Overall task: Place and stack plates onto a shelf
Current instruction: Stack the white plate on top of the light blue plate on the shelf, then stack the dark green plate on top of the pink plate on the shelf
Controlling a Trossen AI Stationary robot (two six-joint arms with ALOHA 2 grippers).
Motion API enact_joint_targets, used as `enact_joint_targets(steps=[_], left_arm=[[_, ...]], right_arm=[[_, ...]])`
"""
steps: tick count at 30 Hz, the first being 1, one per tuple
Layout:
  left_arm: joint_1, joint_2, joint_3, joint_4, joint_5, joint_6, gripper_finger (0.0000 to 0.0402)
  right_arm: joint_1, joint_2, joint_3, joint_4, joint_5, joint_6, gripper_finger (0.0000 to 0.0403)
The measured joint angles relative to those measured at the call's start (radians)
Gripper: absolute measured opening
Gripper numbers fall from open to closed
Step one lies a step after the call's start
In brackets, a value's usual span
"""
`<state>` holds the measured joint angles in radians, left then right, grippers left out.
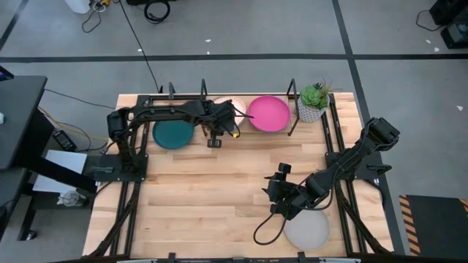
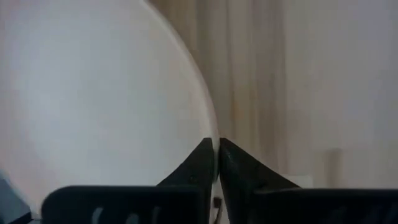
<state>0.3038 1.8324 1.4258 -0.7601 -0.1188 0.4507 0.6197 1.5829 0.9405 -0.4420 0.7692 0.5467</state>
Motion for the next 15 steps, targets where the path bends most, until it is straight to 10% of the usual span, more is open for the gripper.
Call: enact_joint_targets(steps=[15], left_arm=[[-0.073, -0.135, 0.000, -0.024, -0.014, -0.116, 0.0118]], right_arm=[[0.000, 0.000, 0.000, -0.003, 0.024, -0.045, 0.0201]])
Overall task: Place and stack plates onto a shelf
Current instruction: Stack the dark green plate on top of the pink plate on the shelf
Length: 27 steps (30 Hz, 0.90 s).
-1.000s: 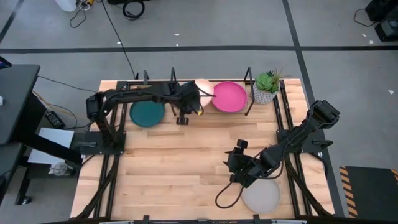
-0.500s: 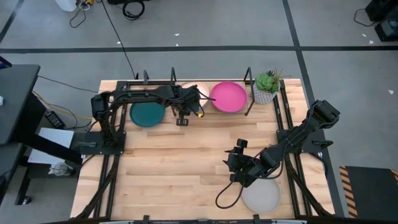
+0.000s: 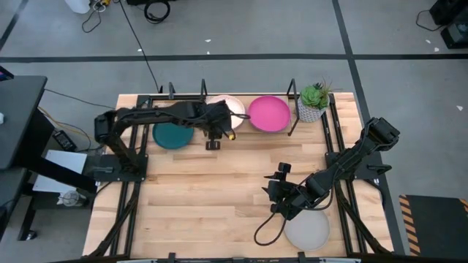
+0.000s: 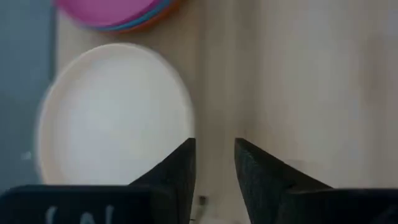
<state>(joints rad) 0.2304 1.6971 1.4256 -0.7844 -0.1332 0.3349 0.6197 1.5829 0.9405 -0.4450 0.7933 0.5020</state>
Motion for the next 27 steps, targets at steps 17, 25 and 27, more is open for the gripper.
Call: enact_joint_targets(steps=[17, 25, 27], left_arm=[[-0.354, -0.061, -0.187, -0.161, -0.011, -0.285, 0.0117], [-0.363, -0.212, -0.448, -0.103, -0.038, -0.459, 0.0116], [-0.363, -0.276, -0.509, -0.084, -0.040, -0.490, 0.0116]], right_arm=[[-0.062, 0.001, 0.000, 0.002, 0.067, -0.141, 0.0201], [-0.093, 0.001, 0.000, 0.016, 0.067, -0.200, 0.0201], [-0.098, 0.001, 0.000, 0.025, 0.066, -0.209, 0.0201]])
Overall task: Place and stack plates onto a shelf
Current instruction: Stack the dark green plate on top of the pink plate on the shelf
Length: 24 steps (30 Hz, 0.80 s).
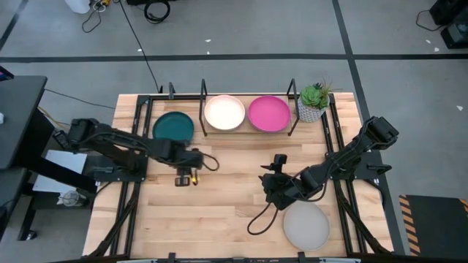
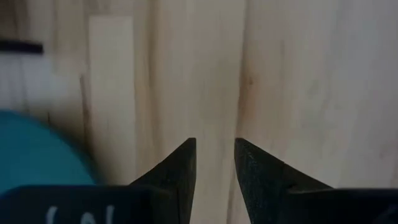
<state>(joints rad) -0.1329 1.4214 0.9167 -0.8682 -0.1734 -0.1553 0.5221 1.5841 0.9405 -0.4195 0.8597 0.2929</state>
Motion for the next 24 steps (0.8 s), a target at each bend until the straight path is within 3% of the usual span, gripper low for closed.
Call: enact_joint_targets(steps=[10, 20, 24], left_arm=[[0.053, -0.231, -0.205, 0.047, -0.200, -0.096, 0.0116], [0.276, -0.225, -0.216, 0.091, -0.226, -0.087, 0.0116], [0.369, -0.224, -0.253, 0.141, -0.159, -0.078, 0.0116]], right_arm=[[-0.022, 0.001, 0.000, 0.050, -0.027, -0.044, 0.0201], [-0.023, 0.001, 0.000, 0.075, -0.049, -0.061, 0.0201], [-0.023, 0.001, 0.000, 0.075, -0.050, -0.067, 0.0201]])
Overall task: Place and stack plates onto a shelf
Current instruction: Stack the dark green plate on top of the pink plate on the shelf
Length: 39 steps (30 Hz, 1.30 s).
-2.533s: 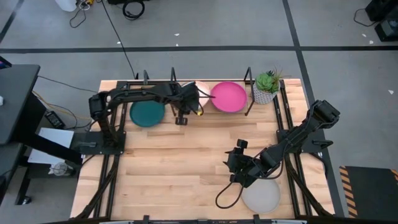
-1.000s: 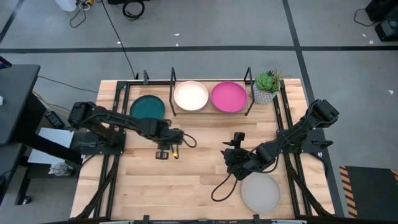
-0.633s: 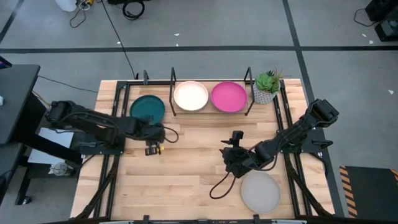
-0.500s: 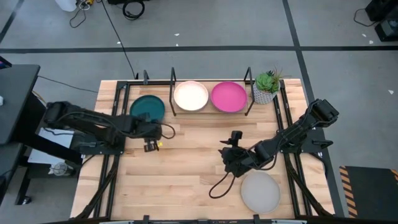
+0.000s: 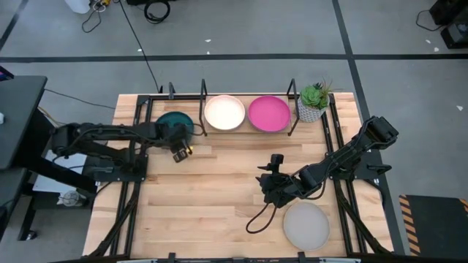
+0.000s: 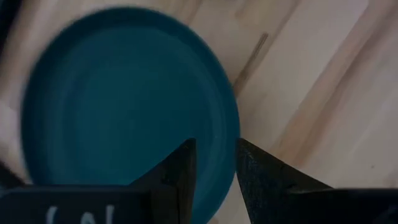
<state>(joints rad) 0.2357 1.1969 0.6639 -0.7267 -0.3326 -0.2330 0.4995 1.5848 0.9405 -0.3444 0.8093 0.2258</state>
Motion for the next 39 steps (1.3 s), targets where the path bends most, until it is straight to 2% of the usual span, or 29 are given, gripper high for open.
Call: enact_joint_targets(steps=[2, 8, 13, 22, 26, 36, 39], left_arm=[[0.037, 0.000, -0.026, 0.024, 0.041, 0.025, 0.0116], [0.071, 0.000, -0.052, 0.074, 0.054, 0.042, 0.0116], [0.070, 0.000, -0.052, 0.109, 0.156, 0.031, 0.0116], [0.071, 0.000, -0.058, 0.124, 0.127, 0.008, 0.0116], [0.070, 0.001, -0.104, 0.179, 0.153, 0.003, 0.0117], [0.071, 0.001, -0.180, 0.185, 0.153, -0.076, 0.0116], [0.071, 0.001, -0.195, 0.191, 0.145, -0.101, 0.0103]], right_arm=[[0.000, 0.000, 0.000, 0.000, 0.000, 0.000, 0.0201], [0.000, 0.000, 0.000, 0.001, -0.001, 0.000, 0.0201], [0.000, 0.000, 0.000, 0.008, -0.001, -0.001, 0.0201], [0.000, 0.000, 0.000, 0.010, -0.001, -0.001, 0.0201], [0.000, 0.000, 0.000, 0.011, -0.001, -0.001, 0.0201], [0.000, 0.000, 0.000, 0.024, -0.001, -0.018, 0.0201], [0.000, 0.000, 0.000, 0.030, -0.001, -0.020, 0.0201]])
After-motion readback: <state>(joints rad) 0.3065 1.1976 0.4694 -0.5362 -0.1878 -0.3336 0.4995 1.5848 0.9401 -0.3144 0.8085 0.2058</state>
